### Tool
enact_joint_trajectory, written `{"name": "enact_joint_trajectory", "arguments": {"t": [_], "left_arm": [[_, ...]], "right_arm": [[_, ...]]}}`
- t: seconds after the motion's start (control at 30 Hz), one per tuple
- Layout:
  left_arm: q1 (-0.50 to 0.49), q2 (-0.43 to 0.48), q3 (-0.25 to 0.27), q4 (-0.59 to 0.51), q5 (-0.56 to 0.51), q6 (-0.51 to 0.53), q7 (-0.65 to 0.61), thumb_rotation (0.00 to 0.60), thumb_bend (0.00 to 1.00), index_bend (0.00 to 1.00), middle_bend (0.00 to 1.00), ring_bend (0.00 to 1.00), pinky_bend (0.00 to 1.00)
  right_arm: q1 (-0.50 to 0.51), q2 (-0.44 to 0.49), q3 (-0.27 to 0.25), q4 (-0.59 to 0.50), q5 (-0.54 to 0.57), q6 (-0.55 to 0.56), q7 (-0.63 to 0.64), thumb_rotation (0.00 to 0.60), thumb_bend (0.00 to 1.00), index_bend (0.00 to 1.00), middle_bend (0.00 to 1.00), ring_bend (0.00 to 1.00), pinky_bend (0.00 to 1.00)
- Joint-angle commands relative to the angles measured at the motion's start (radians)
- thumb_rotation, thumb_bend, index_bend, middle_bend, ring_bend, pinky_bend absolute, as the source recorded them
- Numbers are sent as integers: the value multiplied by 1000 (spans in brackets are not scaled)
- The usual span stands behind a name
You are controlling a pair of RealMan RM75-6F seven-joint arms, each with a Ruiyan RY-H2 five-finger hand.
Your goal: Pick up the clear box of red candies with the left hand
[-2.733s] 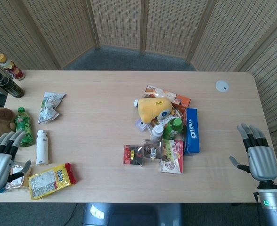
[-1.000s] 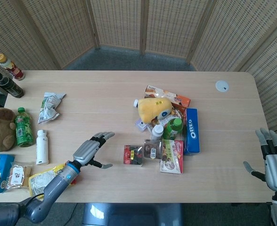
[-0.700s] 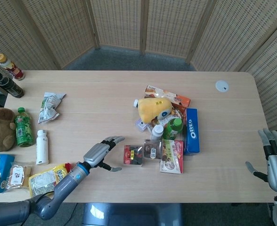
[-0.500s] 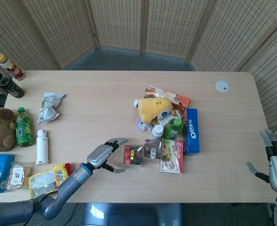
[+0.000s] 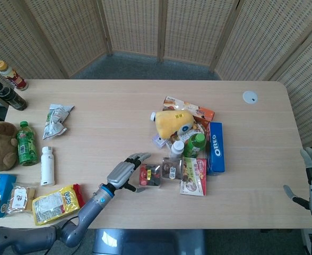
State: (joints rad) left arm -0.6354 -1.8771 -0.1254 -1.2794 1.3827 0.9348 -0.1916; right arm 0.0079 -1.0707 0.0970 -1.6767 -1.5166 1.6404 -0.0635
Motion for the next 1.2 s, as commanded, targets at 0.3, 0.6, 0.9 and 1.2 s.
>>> {"name": "enact_joint_trajectory", "arguments": {"t": [0.3, 0.6, 0.9, 1.2], "left_arm": [[8, -29, -15, 58, -6, 32, -88, 600, 313, 308, 315, 490, 485], [50, 115, -25, -86, 32, 129, -117, 600, 299, 312, 323, 499, 494], [84, 296, -71, -299, 60, 237, -74, 600, 291, 313, 326, 494, 489], [81, 402, -146, -458, 77, 308, -42, 600, 281, 312, 328, 487, 485]], "right_arm": [[-7, 2, 2, 7, 3, 0, 14, 586, 202, 0, 12, 0, 0], [5, -9, 6, 10, 1, -20, 12, 588, 202, 0, 12, 0, 0], [19, -30, 6, 23, -3, -41, 14, 586, 204, 0, 13, 0, 0], [15, -42, 5, 45, -1, -39, 37, 587, 204, 0, 12, 0, 0]]}}
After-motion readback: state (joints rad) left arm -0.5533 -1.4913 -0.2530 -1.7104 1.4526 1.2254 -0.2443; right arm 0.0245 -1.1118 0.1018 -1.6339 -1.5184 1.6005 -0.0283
